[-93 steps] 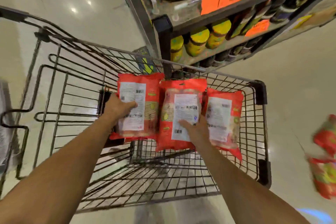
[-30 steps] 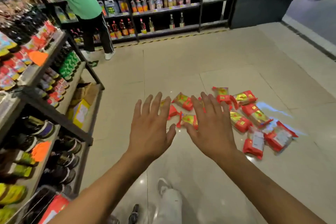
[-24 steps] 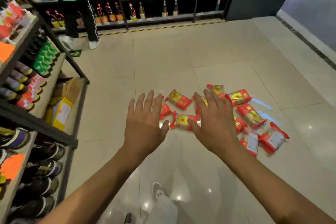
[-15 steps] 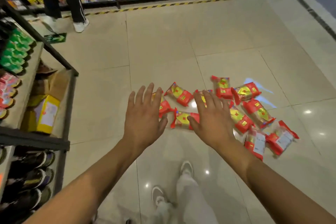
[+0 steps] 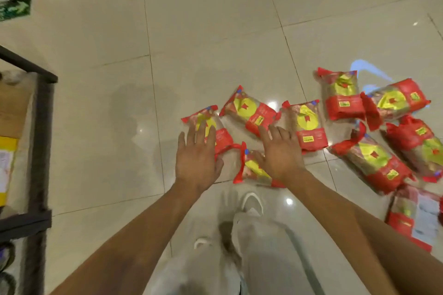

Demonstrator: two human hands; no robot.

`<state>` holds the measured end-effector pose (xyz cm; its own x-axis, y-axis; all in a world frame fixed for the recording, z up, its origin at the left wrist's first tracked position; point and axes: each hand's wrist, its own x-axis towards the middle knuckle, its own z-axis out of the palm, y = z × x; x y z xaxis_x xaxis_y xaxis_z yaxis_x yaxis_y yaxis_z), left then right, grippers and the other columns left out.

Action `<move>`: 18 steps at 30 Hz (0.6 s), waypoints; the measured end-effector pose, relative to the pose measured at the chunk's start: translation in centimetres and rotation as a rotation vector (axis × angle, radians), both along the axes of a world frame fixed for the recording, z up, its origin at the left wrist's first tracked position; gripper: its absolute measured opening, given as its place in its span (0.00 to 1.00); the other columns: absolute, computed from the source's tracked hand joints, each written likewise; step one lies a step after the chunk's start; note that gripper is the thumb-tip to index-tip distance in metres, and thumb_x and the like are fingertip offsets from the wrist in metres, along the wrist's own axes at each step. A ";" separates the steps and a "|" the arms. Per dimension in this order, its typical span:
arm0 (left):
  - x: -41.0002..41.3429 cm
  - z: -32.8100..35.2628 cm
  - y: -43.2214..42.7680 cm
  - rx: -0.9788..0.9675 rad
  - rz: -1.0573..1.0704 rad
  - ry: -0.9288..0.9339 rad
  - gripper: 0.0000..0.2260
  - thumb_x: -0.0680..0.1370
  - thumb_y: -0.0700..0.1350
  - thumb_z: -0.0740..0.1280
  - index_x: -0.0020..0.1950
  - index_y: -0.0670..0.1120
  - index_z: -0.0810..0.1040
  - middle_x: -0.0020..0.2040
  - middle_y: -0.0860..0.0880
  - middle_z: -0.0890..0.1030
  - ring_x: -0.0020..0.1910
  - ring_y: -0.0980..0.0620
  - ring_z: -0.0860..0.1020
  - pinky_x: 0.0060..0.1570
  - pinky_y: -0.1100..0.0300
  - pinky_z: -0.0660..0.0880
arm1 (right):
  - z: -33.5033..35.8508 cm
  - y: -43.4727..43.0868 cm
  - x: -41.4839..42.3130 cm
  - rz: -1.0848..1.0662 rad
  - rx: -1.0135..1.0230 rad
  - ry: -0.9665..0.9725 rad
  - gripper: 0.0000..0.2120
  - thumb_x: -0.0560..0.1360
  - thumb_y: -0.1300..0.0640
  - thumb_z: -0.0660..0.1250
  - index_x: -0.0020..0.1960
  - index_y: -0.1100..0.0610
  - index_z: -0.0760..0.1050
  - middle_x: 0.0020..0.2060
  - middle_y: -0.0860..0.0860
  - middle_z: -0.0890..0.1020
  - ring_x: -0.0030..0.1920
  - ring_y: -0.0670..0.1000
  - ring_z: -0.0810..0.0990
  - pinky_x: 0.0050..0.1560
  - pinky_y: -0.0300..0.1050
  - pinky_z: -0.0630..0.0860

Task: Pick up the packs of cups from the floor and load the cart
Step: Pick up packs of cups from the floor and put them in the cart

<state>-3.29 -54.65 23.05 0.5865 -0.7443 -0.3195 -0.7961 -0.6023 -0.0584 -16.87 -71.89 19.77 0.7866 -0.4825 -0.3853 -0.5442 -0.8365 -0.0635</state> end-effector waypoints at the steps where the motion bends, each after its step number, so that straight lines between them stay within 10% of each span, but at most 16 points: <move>1: 0.9 -4.0 -0.4 0.005 0.024 0.018 0.35 0.81 0.60 0.59 0.83 0.45 0.56 0.83 0.40 0.56 0.81 0.37 0.57 0.77 0.39 0.56 | -4.0 -0.7 0.0 0.021 0.012 0.043 0.36 0.80 0.35 0.56 0.81 0.52 0.55 0.76 0.58 0.69 0.75 0.60 0.66 0.74 0.61 0.61; 8: 6.5 -27.9 -2.8 0.041 0.322 0.208 0.37 0.81 0.64 0.60 0.82 0.44 0.55 0.83 0.41 0.57 0.80 0.38 0.59 0.74 0.42 0.62 | -26.8 -6.7 0.4 0.135 0.179 0.328 0.42 0.74 0.35 0.67 0.81 0.51 0.56 0.75 0.56 0.70 0.73 0.59 0.70 0.71 0.54 0.67; 18: 11.8 -42.3 -3.8 -0.621 1.363 0.919 0.49 0.49 0.59 0.83 0.65 0.40 0.76 0.59 0.40 0.84 0.55 0.39 0.84 0.56 0.40 0.81 | -37.9 -9.9 2.1 0.037 0.483 0.467 0.36 0.67 0.43 0.80 0.70 0.53 0.71 0.64 0.54 0.79 0.61 0.55 0.78 0.62 0.47 0.76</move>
